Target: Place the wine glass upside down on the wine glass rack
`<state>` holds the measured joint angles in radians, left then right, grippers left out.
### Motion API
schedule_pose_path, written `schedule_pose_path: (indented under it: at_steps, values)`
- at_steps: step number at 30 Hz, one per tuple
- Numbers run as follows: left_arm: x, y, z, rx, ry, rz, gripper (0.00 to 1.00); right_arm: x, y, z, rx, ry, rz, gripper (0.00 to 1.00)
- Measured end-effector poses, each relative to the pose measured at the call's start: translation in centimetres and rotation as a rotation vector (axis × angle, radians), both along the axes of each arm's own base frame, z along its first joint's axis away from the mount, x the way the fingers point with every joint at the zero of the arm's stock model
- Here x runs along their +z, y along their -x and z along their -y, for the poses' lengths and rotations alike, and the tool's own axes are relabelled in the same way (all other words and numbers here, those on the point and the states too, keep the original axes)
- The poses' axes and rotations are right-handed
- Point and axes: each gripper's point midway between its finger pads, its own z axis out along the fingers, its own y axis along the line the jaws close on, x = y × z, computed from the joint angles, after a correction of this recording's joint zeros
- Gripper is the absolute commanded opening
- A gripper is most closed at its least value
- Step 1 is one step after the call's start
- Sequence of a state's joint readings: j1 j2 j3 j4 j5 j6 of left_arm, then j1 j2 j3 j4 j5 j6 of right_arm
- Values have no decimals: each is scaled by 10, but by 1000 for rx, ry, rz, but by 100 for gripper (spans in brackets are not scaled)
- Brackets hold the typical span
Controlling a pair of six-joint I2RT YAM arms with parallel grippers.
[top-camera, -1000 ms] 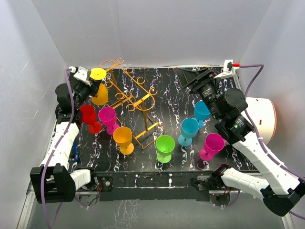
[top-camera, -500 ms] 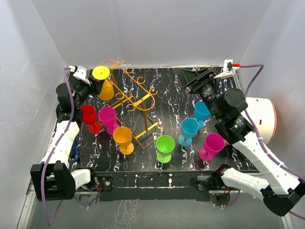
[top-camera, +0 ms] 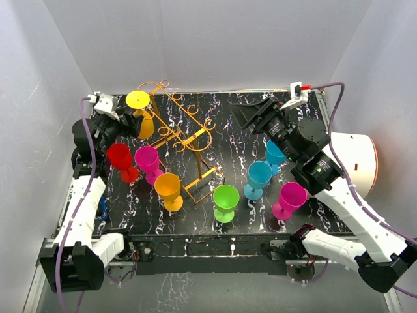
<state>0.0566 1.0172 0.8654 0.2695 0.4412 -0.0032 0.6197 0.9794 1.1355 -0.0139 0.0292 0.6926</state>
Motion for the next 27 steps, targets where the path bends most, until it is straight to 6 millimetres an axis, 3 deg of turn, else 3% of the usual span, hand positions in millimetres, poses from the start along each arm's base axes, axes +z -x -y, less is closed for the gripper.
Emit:
schedule_pose_path:
  at_steps: [6, 14, 17, 27]
  values:
    - [15, 32, 2, 8, 37, -1, 80, -43, 1, -4, 22, 122, -120, 66]
    - [21, 75, 9, 27, 205, -119, 88, -106, -9, 25, -131, 360, -375, 62]
    - [45, 92, 14, 12, 249, -124, 98, -133, -3, 37, -156, 466, -458, 61]
    - [125, 164, 28, -48, 347, -11, 99, -188, 34, 54, -74, 665, -634, 54]
